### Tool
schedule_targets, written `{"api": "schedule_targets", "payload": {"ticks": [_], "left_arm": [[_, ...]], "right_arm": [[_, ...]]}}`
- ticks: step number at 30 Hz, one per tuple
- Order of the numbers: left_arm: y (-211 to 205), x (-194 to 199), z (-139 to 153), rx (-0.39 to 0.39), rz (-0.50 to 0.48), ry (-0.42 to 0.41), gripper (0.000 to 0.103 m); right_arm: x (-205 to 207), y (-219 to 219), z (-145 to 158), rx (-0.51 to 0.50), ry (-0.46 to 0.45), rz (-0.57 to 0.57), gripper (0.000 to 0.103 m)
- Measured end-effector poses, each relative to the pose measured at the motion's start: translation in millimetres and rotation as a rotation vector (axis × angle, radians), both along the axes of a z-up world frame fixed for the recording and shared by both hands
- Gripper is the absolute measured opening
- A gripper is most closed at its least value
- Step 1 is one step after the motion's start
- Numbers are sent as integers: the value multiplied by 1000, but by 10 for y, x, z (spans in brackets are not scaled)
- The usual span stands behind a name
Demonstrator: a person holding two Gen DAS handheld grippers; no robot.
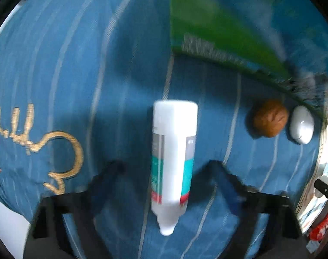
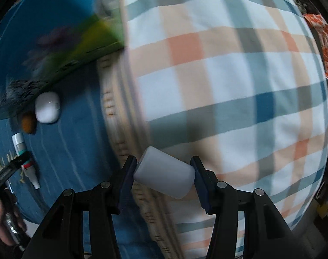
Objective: Organize rigid objects
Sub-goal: 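Grasp the white tube with the left tool while the right tool grasps the white cylinder, then lift the white tube and white cylinder with both tools toward the box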
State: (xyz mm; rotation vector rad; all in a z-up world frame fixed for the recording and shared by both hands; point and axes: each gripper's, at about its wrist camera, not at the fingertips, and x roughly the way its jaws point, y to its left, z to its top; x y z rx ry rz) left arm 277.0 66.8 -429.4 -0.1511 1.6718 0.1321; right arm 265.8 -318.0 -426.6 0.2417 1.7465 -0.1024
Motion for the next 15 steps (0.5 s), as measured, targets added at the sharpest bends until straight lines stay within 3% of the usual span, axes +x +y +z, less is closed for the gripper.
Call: {"api": "schedule_targets", "payload": {"ticks": [2, 5, 6, 15], "left_arm": [[18, -5, -16, -14, 10, -19, 67], [11, -25, 44, -9, -6, -40, 34], [9, -36, 68, -7, -10, -45, 30], [-85, -407, 229, -34, -15, -58, 30]], "right_arm": [[10, 139, 26, 6, -7, 13, 54], [12, 349, 82, 17, -16, 46, 54], [4, 428, 108, 21, -20, 59, 54], [-60, 856, 389, 59, -60, 131, 54]]}}
